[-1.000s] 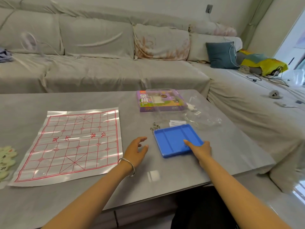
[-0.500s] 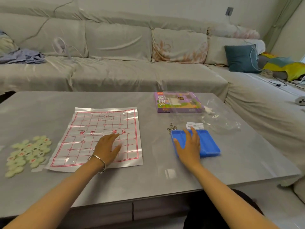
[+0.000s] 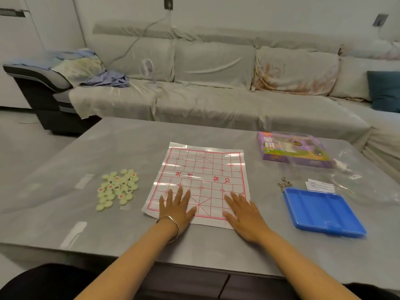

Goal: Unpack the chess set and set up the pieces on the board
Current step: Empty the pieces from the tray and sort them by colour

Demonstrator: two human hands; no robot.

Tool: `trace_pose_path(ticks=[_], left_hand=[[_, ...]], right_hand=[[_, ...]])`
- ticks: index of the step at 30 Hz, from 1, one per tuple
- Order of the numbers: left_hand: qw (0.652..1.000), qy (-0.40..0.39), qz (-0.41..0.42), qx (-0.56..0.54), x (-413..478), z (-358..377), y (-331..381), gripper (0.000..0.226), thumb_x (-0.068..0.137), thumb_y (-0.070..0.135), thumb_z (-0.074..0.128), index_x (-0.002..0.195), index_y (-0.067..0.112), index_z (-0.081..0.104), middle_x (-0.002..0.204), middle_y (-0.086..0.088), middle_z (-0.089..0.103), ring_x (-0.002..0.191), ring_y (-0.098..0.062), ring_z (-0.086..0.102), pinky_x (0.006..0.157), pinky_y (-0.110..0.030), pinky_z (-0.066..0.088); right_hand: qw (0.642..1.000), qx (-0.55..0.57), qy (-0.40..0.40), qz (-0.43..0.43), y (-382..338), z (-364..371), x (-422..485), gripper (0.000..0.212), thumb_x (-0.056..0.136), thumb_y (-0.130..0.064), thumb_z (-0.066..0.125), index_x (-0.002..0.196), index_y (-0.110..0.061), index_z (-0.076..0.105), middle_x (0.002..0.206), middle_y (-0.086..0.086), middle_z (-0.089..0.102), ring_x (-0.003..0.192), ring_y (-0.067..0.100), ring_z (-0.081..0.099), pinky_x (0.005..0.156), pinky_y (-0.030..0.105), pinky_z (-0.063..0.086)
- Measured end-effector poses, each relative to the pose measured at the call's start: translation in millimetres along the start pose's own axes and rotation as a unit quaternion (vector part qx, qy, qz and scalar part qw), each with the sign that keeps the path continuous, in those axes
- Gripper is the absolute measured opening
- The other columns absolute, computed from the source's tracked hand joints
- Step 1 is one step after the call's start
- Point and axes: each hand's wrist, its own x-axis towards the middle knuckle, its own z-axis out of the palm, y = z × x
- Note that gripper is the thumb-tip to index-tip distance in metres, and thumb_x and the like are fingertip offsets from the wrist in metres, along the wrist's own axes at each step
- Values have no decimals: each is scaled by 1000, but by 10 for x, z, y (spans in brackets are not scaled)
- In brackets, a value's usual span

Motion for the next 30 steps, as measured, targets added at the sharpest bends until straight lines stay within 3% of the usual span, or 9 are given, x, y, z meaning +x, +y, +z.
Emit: trace_pose_path(ticks=[9,11,15,19,22,24,26,28,30], left_hand=[[999,-1,-5,-48,-16,13,194,67,94,57,15,147,25,-10,154,-3,-19,142,-28,-17,113,-48,-9],[996,24,-1,-83,-71,-52,88,67,94,56,17,147,24,-9,155,-2,-16,142,-26,-14,115,-45,-6],[981,127,-39,-143,-183,-271,-496,62,96,51,21,148,23,0,157,-1,-5,144,-25,-5,116,-42,0],[973,152,-128,-118,-298,-301,-1331,58,98,44,20,148,23,-3,157,-1,-6,144,-25,-1,116,-42,6],[984,105,-112,-93,-401,-215,-1739,59,98,46,18,148,24,-4,156,1,-9,144,-23,-2,115,-41,10],[982,111,-74,-131,-463,-200,-1909,73,86,62,21,148,25,12,156,0,5,143,-24,8,114,-39,15],[968,169,-43,-179,-521,-216,-2055,78,72,68,37,136,24,43,143,-3,38,131,-24,34,104,-36,32],[955,207,-30,-212,-550,-214,-2181,51,73,57,63,115,28,60,119,5,51,110,-17,49,90,-31,43],[945,206,-16,-254,-562,-221,-2241,33,74,44,71,104,31,63,106,11,50,95,-9,52,82,-24,46]], right_hand=[[999,31,-20,22,130,-110,-104,123,42,-90,-27,148,-31,-8,157,-7,-13,145,15,-11,114,37,-10],[999,51,0,21,31,-146,-94,106,59,-85,-19,148,-30,-5,157,-7,-10,145,14,-8,115,36,-8],[991,124,36,-22,-387,-200,53,60,88,-60,18,144,-40,7,156,-13,-2,146,13,3,117,35,4],[975,182,36,-124,-1008,-136,327,65,71,-87,4,129,-58,3,148,-28,-6,142,4,2,116,33,6],[967,189,14,-171,-1494,-54,529,52,86,-70,18,134,-54,6,153,-24,-1,142,3,3,115,30,6],[961,193,4,-198,-1753,-5,644,48,95,-49,34,141,-44,20,155,-18,12,141,2,13,114,26,12],[954,194,2,-230,-1942,39,778,46,95,-40,46,140,-35,35,149,-16,30,134,1,28,113,22,22],[945,202,-6,-258,-2092,91,913,43,92,-38,53,134,-32,46,139,-16,42,125,-1,38,108,21,33],[939,205,-12,-275,-2212,142,1046,41,89,-39,58,128,-32,54,131,-16,48,118,-1,43,102,18,36]])
